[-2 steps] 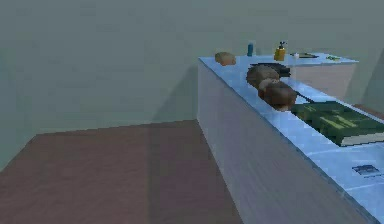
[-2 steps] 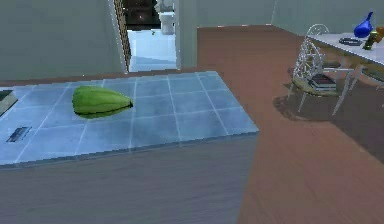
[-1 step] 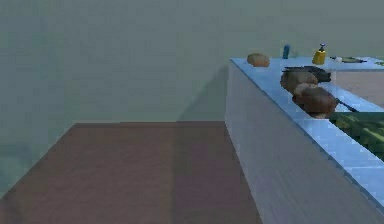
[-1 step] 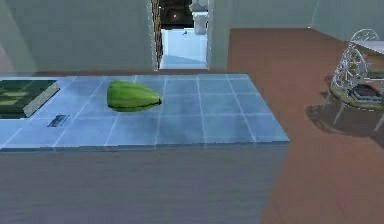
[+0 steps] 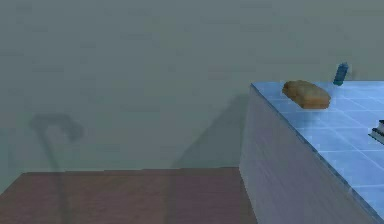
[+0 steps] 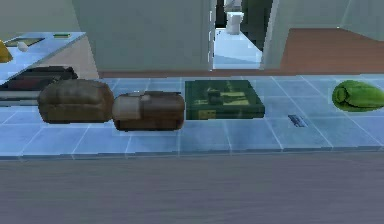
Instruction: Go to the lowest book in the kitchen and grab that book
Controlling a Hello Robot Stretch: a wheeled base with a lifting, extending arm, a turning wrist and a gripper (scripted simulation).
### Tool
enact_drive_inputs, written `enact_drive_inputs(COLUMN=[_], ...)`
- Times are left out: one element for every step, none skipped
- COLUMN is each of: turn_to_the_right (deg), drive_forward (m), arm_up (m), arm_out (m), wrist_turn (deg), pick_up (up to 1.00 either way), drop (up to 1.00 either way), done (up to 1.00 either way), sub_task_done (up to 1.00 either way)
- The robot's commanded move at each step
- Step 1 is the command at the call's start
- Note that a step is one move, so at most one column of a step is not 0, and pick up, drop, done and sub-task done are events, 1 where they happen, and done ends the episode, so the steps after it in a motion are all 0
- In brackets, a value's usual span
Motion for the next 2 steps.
enact_drive_inputs(turn_to_the_right=[-3.0, 0.0], drive_forward=[0.00, 0.20], arm_up=[0.00, 0.00], arm_out=[0.00, 0.00], wrist_turn=[0.0, 0.0], pick_up=[0.00, 0.00], drop=[0.00, 0.00], done=[0.00, 0.00], sub_task_done=[0.00, 0.00])
